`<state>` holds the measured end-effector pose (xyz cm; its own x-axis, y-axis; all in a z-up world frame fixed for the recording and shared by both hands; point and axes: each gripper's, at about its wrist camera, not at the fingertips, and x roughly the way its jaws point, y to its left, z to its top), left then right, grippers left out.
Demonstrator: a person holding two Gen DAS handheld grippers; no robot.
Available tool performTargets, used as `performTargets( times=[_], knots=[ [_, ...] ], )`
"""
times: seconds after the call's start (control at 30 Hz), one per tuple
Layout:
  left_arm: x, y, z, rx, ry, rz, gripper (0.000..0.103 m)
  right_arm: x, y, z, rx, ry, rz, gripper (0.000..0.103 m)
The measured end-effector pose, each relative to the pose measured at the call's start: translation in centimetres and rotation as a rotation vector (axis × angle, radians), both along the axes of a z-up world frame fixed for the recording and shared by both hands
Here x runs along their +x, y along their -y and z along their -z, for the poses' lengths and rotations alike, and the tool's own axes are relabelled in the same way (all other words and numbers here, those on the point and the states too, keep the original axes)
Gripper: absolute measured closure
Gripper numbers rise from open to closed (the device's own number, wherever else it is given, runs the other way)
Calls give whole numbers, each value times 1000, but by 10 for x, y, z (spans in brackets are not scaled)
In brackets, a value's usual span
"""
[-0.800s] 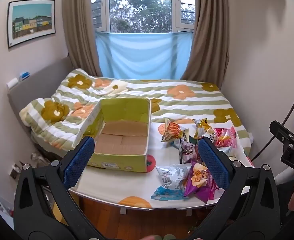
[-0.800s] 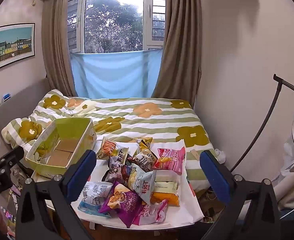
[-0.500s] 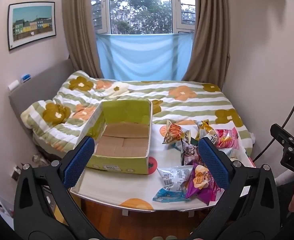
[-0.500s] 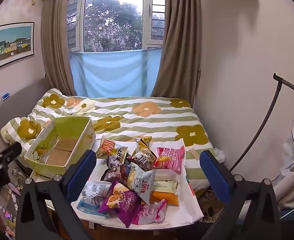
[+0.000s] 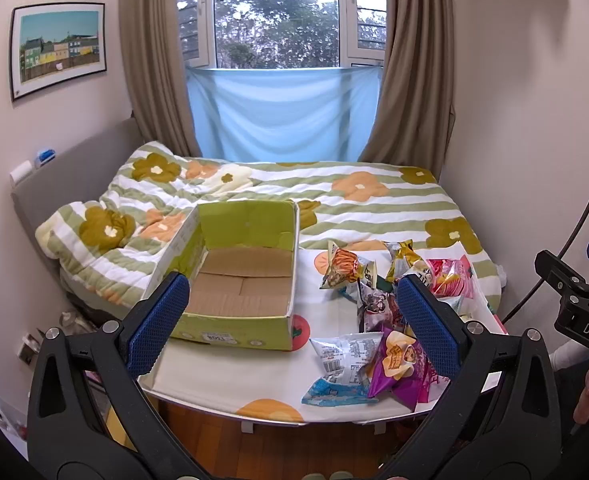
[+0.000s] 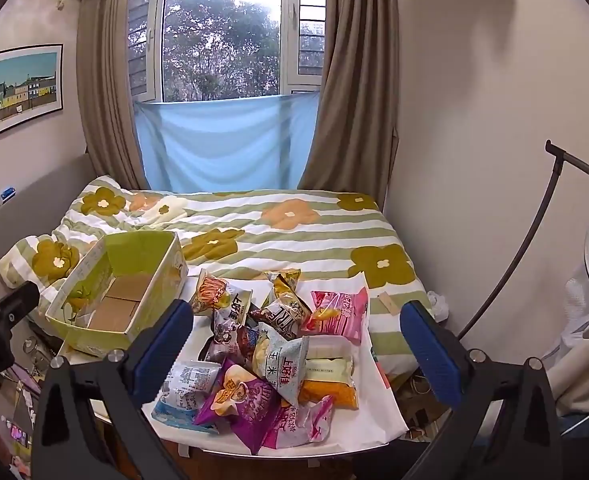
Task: Organize snacks
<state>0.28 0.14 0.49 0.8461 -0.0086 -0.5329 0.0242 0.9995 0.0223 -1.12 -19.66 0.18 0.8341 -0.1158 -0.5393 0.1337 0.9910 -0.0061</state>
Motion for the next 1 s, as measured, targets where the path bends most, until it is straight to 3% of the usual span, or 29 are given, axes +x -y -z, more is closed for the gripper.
performTargets(
  times=[1.0],
  knots=[
    [10,-9,2,-8,11,15,0,5,-11,0,0,1,3,0]
  ],
)
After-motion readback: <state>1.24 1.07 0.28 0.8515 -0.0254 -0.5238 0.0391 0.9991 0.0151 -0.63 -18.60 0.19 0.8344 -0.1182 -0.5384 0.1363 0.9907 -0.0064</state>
